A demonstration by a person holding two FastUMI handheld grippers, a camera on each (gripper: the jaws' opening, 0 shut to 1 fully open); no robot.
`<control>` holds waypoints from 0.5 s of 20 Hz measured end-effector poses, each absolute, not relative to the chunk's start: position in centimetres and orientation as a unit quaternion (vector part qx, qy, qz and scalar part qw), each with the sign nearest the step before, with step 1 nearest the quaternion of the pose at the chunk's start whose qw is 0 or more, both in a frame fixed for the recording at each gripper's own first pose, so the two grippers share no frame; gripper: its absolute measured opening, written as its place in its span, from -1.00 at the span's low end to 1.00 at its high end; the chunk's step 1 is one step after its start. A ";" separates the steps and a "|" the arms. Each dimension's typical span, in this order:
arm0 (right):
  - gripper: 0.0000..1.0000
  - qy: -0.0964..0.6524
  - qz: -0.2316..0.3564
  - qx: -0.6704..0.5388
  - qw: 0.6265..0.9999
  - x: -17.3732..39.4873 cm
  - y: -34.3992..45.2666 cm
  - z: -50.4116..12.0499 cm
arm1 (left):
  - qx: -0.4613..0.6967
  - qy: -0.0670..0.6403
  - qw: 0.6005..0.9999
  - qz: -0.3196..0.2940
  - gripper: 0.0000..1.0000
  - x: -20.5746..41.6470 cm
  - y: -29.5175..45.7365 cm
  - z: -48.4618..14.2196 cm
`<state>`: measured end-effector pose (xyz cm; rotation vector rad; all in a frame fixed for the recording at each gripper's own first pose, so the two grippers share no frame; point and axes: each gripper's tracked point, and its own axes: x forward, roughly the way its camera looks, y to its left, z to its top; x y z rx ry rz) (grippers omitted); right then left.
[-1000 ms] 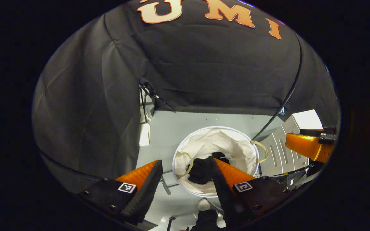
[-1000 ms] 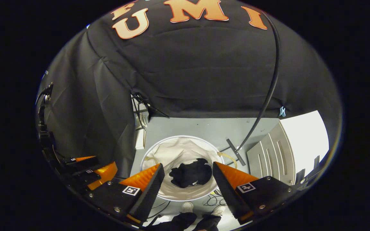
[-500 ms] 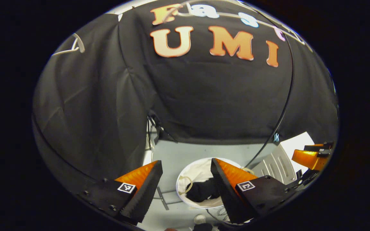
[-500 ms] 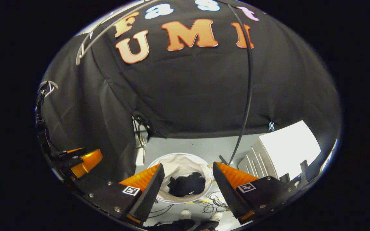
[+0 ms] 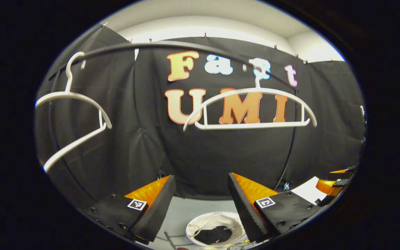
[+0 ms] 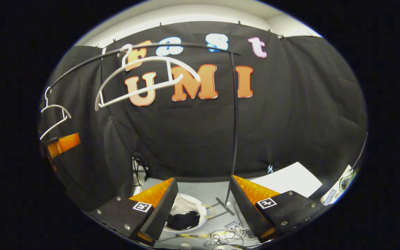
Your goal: Grasp the clothes on the hanger with both hands and then place them into the laundry hamper below.
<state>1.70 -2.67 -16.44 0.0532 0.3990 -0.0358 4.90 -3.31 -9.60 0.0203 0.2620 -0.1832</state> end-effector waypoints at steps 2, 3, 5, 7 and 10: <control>0.88 0.166 -0.020 0.018 0.986 0.7 -2.5 -12.4 | 0.009 0.096 0.991 -0.093 0.97 5.0 -3.3 -5.5; 0.88 0.150 -0.020 0.020 0.988 -0.1 -2.7 -10.6 | 0.010 0.082 0.992 -0.091 0.99 5.4 -3.1 -3.9; 0.88 0.120 -0.023 0.024 0.992 -1.1 -3.2 -7.5 | 0.005 0.060 0.994 -0.093 0.99 5.9 -2.8 -1.6; 0.88 0.097 -0.030 0.013 0.995 -1.9 -4.1 -5.0 | 0.002 0.040 0.995 -0.091 0.99 5.4 -2.1 0.9; 0.70 0.065 -0.036 0.002 0.997 -2.6 -5.2 -2.1 | -0.003 0.012 0.996 -0.085 0.99 5.7 -1.6 4.1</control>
